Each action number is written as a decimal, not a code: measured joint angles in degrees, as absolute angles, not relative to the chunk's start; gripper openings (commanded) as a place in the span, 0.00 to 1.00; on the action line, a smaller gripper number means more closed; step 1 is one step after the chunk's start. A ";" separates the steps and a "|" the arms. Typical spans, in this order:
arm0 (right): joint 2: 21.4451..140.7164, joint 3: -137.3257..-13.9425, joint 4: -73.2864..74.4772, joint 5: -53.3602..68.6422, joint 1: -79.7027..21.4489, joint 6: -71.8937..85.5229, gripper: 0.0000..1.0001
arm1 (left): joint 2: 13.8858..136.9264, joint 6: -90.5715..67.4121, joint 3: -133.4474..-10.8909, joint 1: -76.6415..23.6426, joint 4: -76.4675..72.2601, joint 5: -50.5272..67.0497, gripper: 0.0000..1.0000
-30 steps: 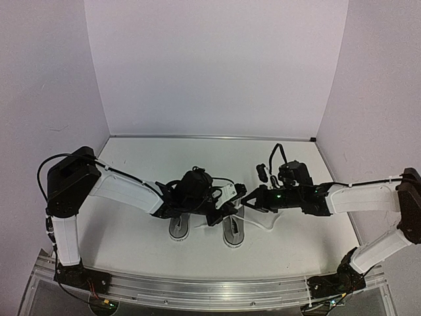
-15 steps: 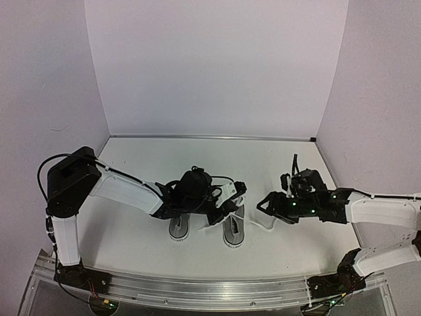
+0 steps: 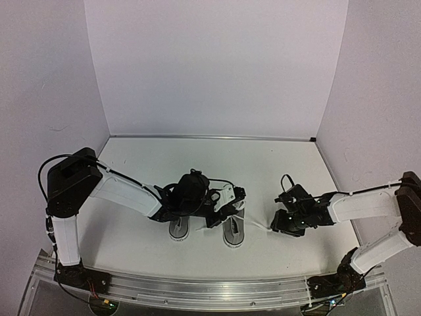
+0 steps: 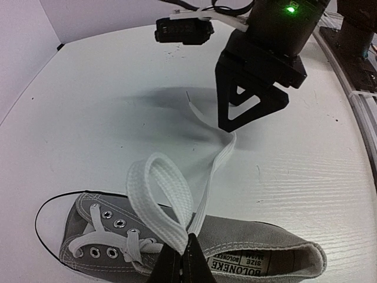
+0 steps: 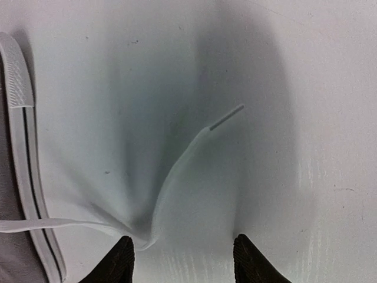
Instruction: Tie the shoes
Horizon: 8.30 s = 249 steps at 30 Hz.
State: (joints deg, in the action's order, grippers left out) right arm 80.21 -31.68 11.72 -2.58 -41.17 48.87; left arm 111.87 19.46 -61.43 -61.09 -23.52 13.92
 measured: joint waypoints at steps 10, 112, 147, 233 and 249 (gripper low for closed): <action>87.69 -36.24 6.79 -3.83 -41.08 46.78 0.00 | 111.87 28.81 -61.49 -61.78 -19.82 14.87 0.00; 82.79 -30.84 -26.93 29.22 -40.33 41.83 0.48 | 120.11 23.68 -80.86 -53.04 4.46 42.33 0.00; 90.06 -34.70 -29.35 24.83 -43.72 46.78 0.00 | 120.08 23.99 -78.96 -52.59 2.95 40.40 0.25; 90.06 -38.21 -24.28 22.94 -43.81 44.96 0.00 | 106.74 37.14 -88.81 -55.15 43.23 11.68 0.00; 90.15 -40.83 -21.11 22.89 -41.02 42.06 0.00 | 101.71 31.42 -79.24 -64.02 45.71 14.96 0.00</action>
State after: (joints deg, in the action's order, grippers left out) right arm 90.15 -40.83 -21.11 22.89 -41.02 42.06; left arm 101.71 31.42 -79.24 -64.02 45.71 14.96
